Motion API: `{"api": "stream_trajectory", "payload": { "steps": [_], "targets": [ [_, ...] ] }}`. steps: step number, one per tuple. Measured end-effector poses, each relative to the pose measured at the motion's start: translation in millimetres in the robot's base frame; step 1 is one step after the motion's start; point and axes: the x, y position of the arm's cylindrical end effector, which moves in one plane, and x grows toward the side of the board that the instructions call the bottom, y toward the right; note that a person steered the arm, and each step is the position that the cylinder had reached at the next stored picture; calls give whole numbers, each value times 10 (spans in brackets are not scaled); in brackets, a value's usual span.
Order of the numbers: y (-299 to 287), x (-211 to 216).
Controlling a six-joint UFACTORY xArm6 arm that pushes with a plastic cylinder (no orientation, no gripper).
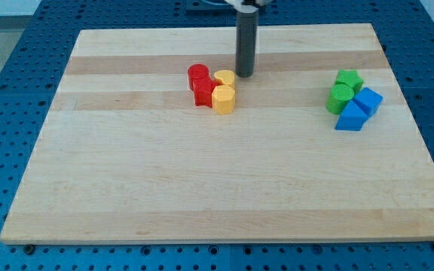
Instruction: Slightly push the red blocks and yellow hexagon towards the left side of the board
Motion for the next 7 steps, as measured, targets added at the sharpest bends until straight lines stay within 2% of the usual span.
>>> {"api": "stream_trajectory", "payload": {
  "steps": [1, 2, 3, 5, 7],
  "targets": [
    [-224, -171],
    [-339, -581],
    [-639, -599],
    [-686, -69],
    [-685, -101]
  ]
}}
